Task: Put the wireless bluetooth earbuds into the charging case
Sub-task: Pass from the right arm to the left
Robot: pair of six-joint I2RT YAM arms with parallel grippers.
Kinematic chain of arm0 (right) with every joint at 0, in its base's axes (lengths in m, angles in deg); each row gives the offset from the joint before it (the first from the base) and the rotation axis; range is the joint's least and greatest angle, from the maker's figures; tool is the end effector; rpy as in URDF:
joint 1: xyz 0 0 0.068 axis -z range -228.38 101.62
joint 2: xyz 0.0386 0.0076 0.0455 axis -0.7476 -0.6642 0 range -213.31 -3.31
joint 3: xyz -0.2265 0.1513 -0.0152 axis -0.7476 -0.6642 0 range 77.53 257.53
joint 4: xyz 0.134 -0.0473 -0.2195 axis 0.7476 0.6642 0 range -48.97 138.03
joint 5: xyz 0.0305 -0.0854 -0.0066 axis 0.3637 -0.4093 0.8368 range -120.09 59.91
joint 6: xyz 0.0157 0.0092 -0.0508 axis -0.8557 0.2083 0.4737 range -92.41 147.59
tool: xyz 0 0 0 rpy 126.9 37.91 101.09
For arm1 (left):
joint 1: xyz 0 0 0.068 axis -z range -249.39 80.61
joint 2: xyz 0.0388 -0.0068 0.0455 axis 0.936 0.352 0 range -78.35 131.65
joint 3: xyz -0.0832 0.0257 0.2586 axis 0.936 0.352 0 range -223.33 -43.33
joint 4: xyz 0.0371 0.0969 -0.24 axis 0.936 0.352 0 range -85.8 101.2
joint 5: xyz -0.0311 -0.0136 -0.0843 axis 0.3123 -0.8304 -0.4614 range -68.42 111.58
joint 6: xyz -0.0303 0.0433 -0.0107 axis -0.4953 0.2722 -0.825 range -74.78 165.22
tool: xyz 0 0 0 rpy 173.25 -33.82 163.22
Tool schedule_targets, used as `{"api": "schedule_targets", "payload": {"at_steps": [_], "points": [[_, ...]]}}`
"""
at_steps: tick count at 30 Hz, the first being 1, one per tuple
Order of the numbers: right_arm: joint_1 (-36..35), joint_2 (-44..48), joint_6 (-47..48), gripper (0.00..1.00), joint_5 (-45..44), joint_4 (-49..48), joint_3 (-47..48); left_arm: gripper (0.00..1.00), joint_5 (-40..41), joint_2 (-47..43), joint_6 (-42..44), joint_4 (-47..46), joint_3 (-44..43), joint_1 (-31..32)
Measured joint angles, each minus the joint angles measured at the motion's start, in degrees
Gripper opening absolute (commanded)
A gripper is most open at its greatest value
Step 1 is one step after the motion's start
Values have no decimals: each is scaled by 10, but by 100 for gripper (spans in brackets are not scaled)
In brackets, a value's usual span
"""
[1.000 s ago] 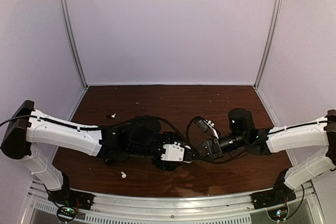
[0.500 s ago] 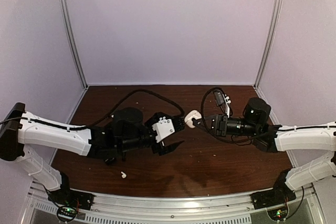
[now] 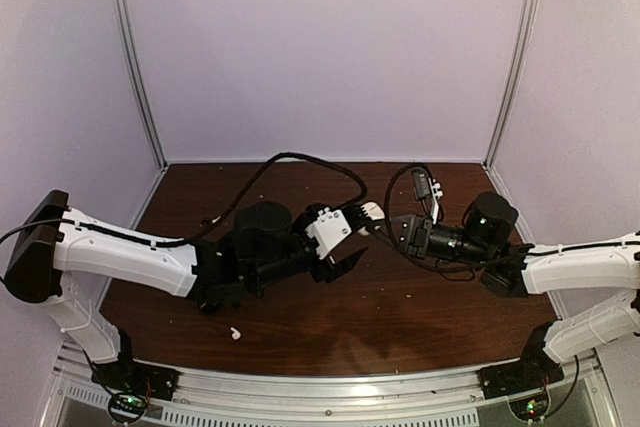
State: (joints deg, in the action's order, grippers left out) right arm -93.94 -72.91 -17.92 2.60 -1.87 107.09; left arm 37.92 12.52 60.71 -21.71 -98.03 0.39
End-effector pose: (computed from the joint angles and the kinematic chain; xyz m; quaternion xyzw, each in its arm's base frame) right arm 0.1670 0.1976 0.2543 -0.2042 0.6613 0.6321 0.3485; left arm 0.1351 -0.3377 0.2621 0.4476 0.6206 -0.1925 0.6144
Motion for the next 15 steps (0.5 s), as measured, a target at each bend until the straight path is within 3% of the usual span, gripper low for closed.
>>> {"api": "schedule_targets", "payload": {"at_steps": [15], "points": [[-15,-19,-5,21,-11,-20,-5,53,-1,11,13,-11,-23,6]]}}
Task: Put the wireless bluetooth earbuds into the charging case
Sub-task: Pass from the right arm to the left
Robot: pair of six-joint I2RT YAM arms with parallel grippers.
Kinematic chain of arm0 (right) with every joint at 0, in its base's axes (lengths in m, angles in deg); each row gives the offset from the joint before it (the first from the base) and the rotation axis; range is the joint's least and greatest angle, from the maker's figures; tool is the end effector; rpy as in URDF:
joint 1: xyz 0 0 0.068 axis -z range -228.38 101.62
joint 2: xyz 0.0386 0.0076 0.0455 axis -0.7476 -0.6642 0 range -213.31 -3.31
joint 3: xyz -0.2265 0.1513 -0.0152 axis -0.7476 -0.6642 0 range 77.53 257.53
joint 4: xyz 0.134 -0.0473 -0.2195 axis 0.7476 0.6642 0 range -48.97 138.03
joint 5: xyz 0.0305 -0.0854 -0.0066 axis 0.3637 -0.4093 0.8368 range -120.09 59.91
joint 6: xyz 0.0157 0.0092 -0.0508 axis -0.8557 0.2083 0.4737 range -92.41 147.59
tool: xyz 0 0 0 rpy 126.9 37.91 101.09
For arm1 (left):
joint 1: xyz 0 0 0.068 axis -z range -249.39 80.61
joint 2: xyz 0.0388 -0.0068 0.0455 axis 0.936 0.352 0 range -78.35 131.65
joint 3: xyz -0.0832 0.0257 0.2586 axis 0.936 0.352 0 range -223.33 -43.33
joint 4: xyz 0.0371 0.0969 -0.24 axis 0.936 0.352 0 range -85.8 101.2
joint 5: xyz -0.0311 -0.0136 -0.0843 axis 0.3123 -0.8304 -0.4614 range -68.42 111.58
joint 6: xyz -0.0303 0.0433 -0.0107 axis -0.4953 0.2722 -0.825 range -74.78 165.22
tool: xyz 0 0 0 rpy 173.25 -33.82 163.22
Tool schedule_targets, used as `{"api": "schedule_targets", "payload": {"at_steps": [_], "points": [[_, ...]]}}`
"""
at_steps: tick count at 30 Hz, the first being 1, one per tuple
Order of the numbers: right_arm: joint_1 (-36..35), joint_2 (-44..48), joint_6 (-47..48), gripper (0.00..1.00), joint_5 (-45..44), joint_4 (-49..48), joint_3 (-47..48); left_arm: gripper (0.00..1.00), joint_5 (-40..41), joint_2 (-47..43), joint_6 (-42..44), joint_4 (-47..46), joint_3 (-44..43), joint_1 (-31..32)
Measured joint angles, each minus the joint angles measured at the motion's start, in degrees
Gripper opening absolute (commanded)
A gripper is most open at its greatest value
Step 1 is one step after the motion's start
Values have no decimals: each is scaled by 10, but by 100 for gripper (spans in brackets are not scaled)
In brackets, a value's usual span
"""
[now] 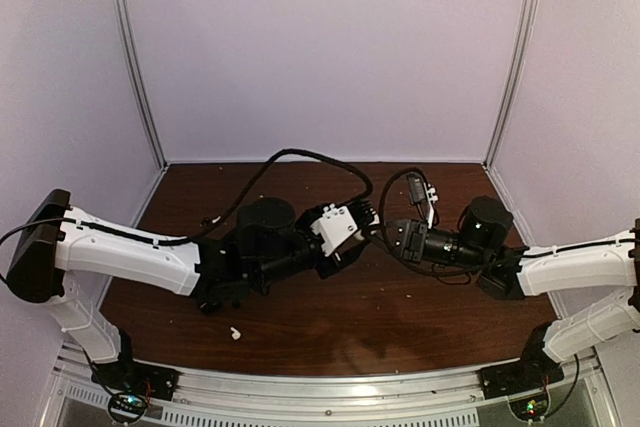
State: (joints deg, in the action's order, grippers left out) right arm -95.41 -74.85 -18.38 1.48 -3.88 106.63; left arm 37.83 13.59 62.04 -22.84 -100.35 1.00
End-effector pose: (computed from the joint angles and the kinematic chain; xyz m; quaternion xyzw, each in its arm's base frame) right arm 0.1650 0.2043 0.2473 -0.2026 0.6638 0.6336 0.3418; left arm 0.1340 -0.3464 0.2715 0.4476 0.6045 -0.1979 0.6285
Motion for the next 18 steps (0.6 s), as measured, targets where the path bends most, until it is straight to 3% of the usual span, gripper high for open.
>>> {"api": "schedule_targets", "payload": {"at_steps": [11,18], "points": [[-1,0,2,32,5,-7,-6,35,-10,-7,33,-2,14,1],[-2,1,9,41,41,-7,-9,34,-43,-54,71,2,68,1]]}}
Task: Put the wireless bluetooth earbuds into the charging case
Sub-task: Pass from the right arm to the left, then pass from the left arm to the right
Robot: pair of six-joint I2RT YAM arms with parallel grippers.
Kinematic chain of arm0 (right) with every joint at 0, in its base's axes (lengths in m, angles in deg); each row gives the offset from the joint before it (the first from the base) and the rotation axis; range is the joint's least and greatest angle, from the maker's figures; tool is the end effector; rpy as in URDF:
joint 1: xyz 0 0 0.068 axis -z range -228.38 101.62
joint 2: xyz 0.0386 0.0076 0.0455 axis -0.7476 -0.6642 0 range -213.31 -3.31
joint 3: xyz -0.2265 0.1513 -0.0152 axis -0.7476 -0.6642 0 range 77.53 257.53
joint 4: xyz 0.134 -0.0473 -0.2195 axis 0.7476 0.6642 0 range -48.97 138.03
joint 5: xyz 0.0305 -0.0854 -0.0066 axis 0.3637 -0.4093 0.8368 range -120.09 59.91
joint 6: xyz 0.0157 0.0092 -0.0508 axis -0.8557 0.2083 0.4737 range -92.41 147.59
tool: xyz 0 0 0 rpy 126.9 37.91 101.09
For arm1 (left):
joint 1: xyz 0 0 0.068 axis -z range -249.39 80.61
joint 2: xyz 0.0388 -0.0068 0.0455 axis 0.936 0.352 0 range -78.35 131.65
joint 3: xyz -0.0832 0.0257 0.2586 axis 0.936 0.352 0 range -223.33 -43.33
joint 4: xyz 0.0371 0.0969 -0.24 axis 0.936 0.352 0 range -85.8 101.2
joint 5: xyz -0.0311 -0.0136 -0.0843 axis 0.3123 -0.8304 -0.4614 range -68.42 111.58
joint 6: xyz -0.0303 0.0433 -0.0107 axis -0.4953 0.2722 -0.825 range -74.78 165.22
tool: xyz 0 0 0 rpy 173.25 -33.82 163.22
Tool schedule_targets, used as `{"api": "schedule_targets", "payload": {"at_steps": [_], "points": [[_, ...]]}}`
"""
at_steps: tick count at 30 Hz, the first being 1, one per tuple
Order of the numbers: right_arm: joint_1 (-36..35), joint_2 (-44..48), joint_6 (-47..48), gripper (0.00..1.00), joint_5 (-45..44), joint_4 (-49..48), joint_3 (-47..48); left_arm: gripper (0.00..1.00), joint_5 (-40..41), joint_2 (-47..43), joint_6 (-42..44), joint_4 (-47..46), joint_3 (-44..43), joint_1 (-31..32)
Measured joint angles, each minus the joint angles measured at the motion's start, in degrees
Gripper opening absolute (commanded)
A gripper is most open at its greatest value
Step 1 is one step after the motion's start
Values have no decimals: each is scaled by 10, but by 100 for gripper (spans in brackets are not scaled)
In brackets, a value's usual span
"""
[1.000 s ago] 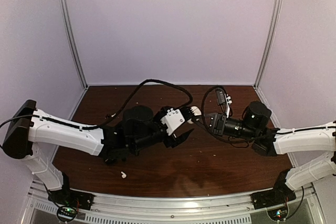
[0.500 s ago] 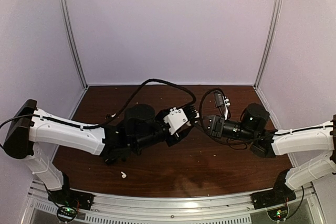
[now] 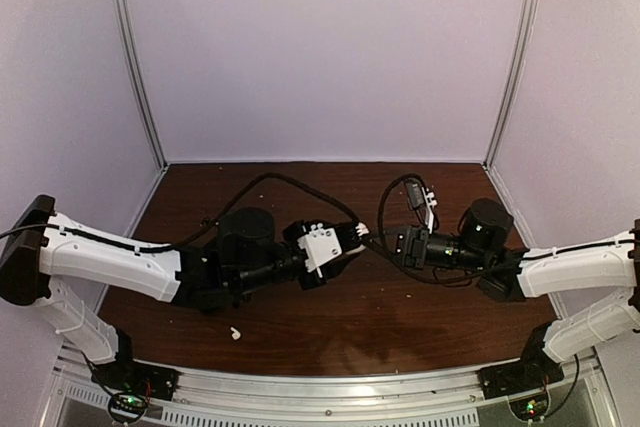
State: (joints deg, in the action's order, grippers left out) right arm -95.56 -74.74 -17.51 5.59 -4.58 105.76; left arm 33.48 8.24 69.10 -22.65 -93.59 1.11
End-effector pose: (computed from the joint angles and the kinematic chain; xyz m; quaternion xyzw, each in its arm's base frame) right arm 0.1605 0.2036 0.2440 -0.2330 0.6547 0.6424 0.3231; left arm 0.1219 -0.3223 0.2623 0.5113 0.5649 -0.1817 0.6216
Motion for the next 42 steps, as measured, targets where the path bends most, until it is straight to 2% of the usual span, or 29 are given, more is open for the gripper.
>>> {"api": "schedule_targets", "payload": {"at_steps": [4,9,22,26,28,32,34,35,42], "points": [[-1,-2,-5,45,34,-15,-7,34,-22,-20,17,0,8,0],[-3,-9,-5,46,68,-22,-7,34,-50,-32,40,8,12,0],[-12,-10,38,31,83,55,9,33,-85,-26,71,52,10,0],[-14,-10,49,31,84,73,16,33,-85,-25,73,56,10,0],[-15,-10,54,39,82,87,21,33,-82,-24,74,57,10,0],[-17,-10,59,70,53,130,35,33,-77,-23,73,54,10,0],[-17,-8,54,96,30,150,38,33,-75,-23,73,48,11,0],[-19,-3,57,99,15,163,38,33,-75,-23,71,44,13,0],[-19,54,75,100,-32,200,39,32,-77,-23,65,29,20,-4]]}}
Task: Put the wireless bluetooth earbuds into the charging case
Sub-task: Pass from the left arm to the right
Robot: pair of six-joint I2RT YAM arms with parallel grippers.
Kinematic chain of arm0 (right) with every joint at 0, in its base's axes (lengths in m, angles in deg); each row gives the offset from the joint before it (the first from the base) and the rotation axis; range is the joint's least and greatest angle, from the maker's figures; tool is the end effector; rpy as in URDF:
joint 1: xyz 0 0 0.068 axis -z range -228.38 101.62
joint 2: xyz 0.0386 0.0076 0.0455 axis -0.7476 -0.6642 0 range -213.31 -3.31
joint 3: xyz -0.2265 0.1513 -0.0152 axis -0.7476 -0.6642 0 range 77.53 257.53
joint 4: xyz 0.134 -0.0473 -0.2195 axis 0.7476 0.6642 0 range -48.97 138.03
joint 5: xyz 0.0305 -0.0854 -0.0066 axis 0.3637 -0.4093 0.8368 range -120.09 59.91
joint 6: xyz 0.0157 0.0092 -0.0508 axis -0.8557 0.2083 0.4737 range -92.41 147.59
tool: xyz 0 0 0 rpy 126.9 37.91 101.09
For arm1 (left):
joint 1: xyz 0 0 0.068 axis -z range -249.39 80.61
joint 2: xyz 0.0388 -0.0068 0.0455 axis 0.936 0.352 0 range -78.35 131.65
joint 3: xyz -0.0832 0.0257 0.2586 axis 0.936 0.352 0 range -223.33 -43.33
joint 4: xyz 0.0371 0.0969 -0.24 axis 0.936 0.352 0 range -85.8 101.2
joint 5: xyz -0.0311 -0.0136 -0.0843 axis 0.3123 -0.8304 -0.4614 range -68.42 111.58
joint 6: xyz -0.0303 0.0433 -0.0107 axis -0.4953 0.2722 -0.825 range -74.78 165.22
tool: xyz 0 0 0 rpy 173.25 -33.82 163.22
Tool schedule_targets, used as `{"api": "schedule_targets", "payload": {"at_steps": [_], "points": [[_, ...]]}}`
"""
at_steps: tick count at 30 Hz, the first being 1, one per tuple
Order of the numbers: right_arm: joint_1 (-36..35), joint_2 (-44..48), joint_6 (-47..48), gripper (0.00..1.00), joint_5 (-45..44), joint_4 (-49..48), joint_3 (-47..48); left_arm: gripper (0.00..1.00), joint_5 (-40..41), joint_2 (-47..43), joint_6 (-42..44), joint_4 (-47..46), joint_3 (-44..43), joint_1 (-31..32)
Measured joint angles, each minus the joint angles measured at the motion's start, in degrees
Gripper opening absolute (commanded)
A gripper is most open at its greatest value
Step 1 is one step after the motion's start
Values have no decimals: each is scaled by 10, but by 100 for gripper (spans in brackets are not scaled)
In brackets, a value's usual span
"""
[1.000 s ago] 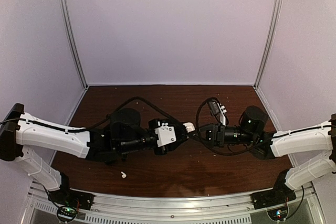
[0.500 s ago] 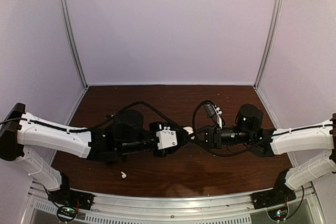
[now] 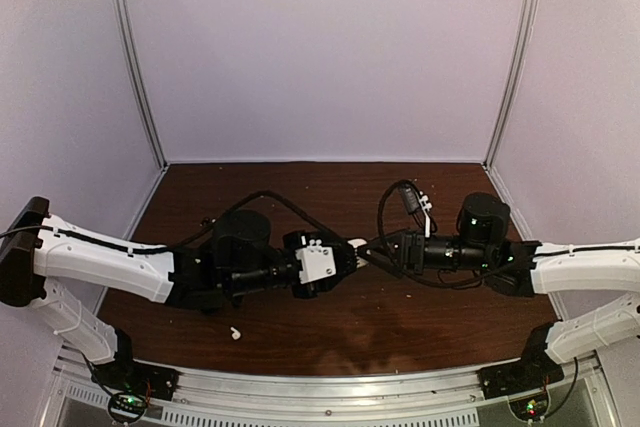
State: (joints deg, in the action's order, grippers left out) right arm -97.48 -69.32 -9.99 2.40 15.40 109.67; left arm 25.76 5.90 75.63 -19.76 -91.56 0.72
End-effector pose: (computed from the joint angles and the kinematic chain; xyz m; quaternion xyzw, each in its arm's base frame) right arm 0.1509 0.2033 0.2530 -0.2550 0.7039 0.5851 0.3117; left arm 0.1161 -0.3132 0.2578 0.5828 0.5143 -0.1868 0.6008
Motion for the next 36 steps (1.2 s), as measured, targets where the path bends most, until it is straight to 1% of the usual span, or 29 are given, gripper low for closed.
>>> {"api": "schedule_targets", "payload": {"at_steps": [6,8,10,14,20,26,32,36], "points": [[0,-14,23,99,45,2,2,33,-2,0,0,-5,0,0],[0,-23,40,92,52,26,14,33,-2,0,0,-5,0,0],[0,-35,56,81,58,47,31,33,-3,0,0,-5,0,0],[0,-41,71,63,73,57,40,33,-3,0,0,-5,0,0],[0,-60,71,48,96,50,44,33,-1,1,0,0,0,0],[0,-60,56,43,104,28,43,33,-1,1,0,-6,0,0],[0,-60,34,34,112,-11,39,33,-1,1,0,-14,0,0],[0,-60,26,35,114,-24,38,33,2,1,0,-17,0,0]]}}
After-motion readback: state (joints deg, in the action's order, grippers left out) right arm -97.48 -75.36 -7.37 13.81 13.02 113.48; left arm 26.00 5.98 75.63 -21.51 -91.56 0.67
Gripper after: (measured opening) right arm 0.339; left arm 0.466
